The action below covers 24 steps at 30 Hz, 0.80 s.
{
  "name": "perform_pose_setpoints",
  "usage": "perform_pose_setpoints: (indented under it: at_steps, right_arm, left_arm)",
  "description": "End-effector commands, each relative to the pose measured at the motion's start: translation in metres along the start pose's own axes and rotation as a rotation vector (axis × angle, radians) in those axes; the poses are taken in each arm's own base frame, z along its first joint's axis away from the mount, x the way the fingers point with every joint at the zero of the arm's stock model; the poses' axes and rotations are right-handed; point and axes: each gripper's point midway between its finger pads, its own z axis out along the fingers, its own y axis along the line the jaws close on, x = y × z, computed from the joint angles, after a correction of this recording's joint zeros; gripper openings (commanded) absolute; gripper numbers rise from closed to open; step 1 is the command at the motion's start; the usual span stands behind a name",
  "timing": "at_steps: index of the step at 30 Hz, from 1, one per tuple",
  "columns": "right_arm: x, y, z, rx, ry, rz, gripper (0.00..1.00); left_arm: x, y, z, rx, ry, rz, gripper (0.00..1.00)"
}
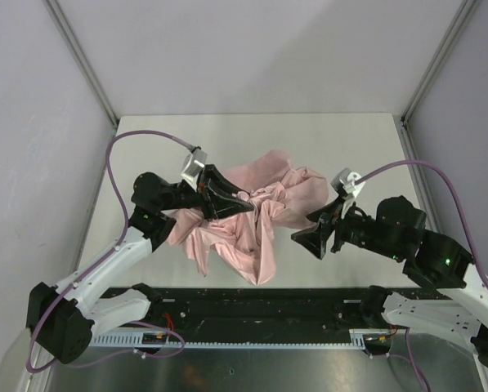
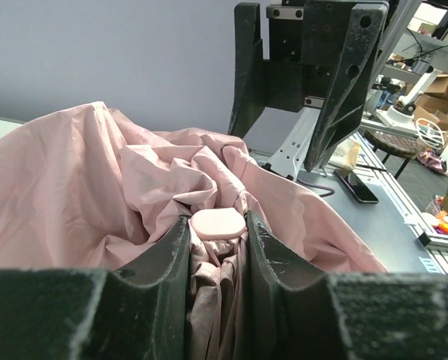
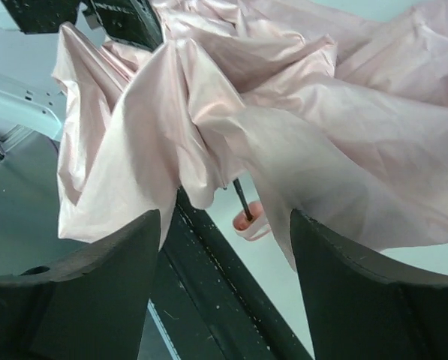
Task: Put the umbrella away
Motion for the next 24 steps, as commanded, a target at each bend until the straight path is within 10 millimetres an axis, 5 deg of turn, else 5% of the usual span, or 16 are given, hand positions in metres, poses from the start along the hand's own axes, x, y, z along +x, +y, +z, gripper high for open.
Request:
perform_pose_setpoints:
  at_steps: [1, 10, 24]
  right_arm:
    - [0.013, -0.017, 0.005, 0.068, 0.028, 0.012, 0.75]
    - [-0.003, -0.005, 0.037, -0.103, -0.034, -0.020, 0.98]
    - [-0.011, 0.046, 0.086, -0.497, -0.066, -0.102, 0.99]
  left_arm:
    - [-0.023, -0.014, 0.002, 0.049, -0.043, 0.093, 0.00]
    - [-0.017, -0.035, 0.006, 0.143, -0.013, 0.104, 0.00]
    - [-0.010, -0.060, 0.016, 0.243, 0.003, 0.080, 0.00]
